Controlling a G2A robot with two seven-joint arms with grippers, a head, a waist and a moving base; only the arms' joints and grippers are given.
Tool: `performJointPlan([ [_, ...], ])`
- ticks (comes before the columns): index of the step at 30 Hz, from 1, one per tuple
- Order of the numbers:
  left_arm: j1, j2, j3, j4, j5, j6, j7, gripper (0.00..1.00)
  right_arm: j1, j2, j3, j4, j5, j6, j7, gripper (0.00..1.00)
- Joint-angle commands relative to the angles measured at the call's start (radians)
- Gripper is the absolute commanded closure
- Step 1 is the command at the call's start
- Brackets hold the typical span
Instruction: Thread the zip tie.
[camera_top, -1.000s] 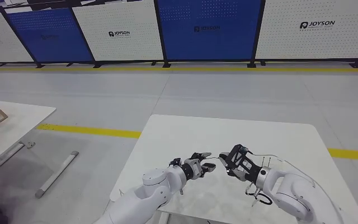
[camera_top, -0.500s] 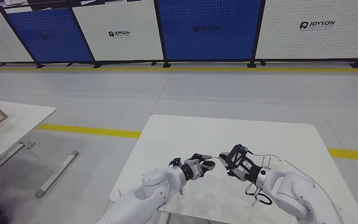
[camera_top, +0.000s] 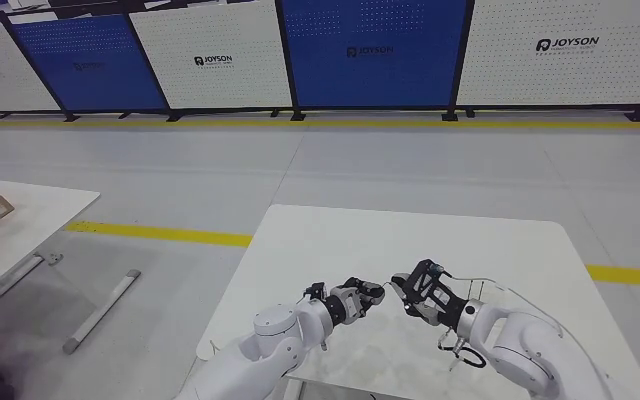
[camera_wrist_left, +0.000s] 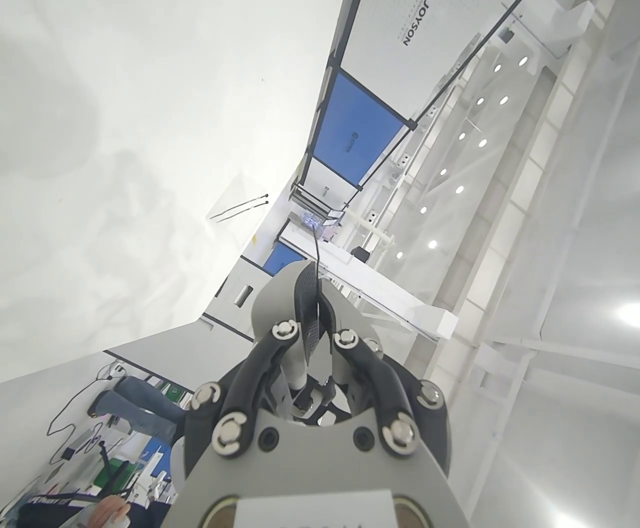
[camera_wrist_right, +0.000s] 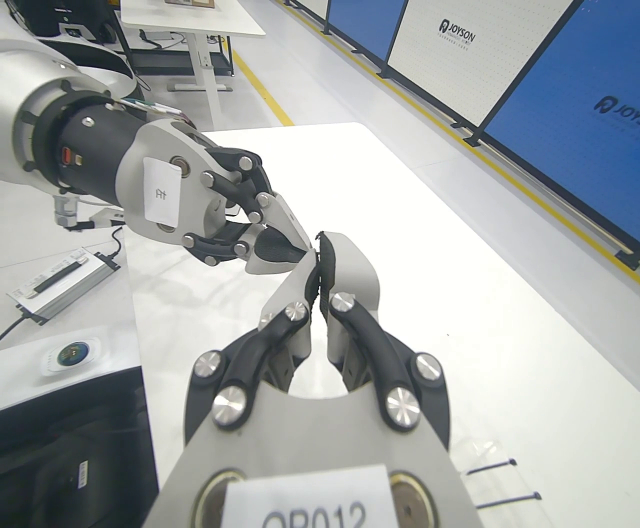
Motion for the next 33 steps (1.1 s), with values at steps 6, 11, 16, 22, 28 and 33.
performJointPlan([
  [6,-0.002,-0.006,0.001,0.006,0.005,-0.007,0.007,1.00,-0.011,-0.002,0.015,-0.012,-0.005,0.000,0.001,0.93],
  [11,-0.003,-0.011,0.001,0.007,0.031,-0.029,0.024,1.00,-0.030,0.001,0.041,-0.017,0.027,0.000,-0.028,0.10],
  [16,-0.004,-0.015,0.031,0.022,0.209,-0.106,0.082,1.00,-0.077,0.005,0.120,0.018,0.216,0.004,-0.079,0.00],
  [22,-0.004,-0.021,0.078,0.055,0.411,-0.170,0.098,1.00,-0.087,-0.004,0.158,0.101,0.665,0.000,0.065,0.00],
  [28,0.001,-0.024,0.080,0.057,0.413,-0.195,0.099,1.00,-0.084,-0.005,0.158,0.107,0.692,0.000,0.078,0.00],
  [33,0.001,-0.024,0.080,0.057,0.413,-0.195,0.099,1.00,-0.084,-0.005,0.158,0.107,0.692,0.000,0.078,0.00],
])
